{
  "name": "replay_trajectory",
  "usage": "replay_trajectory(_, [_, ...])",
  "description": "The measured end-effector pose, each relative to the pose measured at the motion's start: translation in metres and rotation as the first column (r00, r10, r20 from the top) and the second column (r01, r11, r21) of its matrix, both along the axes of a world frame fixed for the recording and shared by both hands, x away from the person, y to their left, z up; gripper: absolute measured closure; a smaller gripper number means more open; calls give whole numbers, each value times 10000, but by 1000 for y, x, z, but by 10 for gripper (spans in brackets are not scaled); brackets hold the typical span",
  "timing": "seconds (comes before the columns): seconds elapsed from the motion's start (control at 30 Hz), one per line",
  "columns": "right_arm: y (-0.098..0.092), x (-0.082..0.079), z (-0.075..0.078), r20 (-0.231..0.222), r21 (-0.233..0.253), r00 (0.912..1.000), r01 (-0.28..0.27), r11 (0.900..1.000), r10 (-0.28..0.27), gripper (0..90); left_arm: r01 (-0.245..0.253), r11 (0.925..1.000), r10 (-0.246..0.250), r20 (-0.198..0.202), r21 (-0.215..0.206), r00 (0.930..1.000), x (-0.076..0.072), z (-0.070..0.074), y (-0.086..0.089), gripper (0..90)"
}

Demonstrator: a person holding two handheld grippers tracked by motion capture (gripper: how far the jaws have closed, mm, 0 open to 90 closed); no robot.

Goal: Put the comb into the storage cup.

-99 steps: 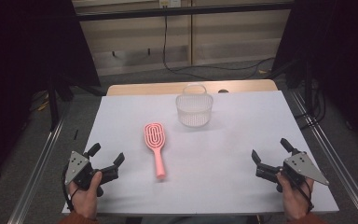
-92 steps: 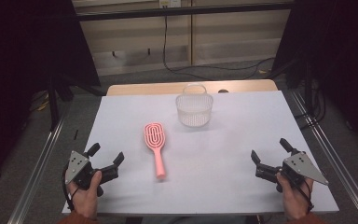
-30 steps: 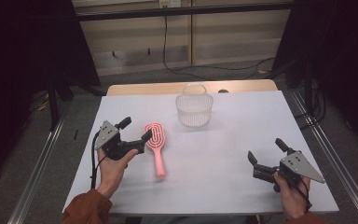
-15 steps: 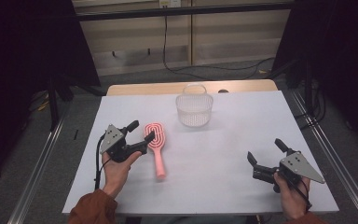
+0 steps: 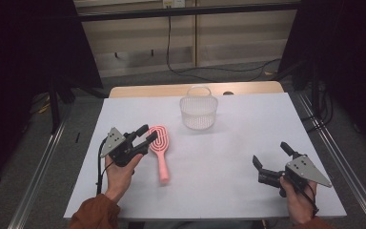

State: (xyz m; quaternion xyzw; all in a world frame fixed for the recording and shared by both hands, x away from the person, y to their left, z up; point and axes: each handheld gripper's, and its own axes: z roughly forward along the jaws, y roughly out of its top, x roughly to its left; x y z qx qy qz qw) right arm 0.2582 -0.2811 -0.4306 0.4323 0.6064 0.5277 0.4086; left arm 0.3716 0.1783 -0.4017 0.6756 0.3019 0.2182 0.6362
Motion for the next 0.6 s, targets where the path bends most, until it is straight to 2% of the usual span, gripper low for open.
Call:
replay_trajectory(0.03, [0, 0, 0, 0, 0, 10000, 0, 10000, 0, 0, 36, 10000, -36, 21, 23, 10000, 0, 0, 0, 603])
replay_trajectory(0.07, [0, 0, 0, -30, -11, 10000, 61, 10000, -61, 0, 101, 9999, -101, 13, 26, 9999, 0, 0, 1, 668])
replay_trajectory(0.1, [0, 0, 0, -30, -11, 10000, 61, 10000, -61, 0, 149, 9999, -149, -57, -25, 9999, 0, 0, 1, 668])
replay_trajectory(0.13, [0, 0, 0, -31, 12, 10000, 66, 10000, -66, 0, 193, 9998, -193, -70, -42, 9998, 1, 0, 1, 720])
replay_trajectory(0.27, [0, 0, 0, -40, 18, 10000, 60, 10000, -60, 0, 558, 9984, -556, -174, 106, 9983, 1, 0, 0, 791])
replay_trajectory(0.37, [0, 0, 0, -37, -8, 10000, 62, 10000, -62, 0, 992, 9949, -982, -462, 207, 9941, 1, -1, -1, 858])
replay_trajectory(0.4, [0, 0, 0, -46, -35, 10000, 67, 10000, -67, 0, 1192, 9926, -1175, -681, 219, 9907, 1, -1, -2, 892])
replay_trajectory(0.5, [0, 0, 0, -52, -7, 10000, 67, 10000, -68, 0, 1251, 9915, -1221, -777, 351, 9895, 0, -1, -3, 900])
replay_trajectory(0.53, [0, 0, 0, -55, -4, 10000, 53, 10000, -53, 0, 1268, 9914, -1229, -1008, 337, 9873, 0, -1, -3, 900])
replay_trajectory(0.57, [0, 0, 0, -55, -4, 10000, 53, 10000, -53, 0, 1268, 9914, -1229, -1008, 337, 9873, 0, -1, -3, 900])
replay_trajectory(0.6, [0, 0, 0, -59, 1, 10000, 42, 10000, -42, 0, 1344, 9905, -1297, -1292, 287, 9831, 0, 0, -2, 900])
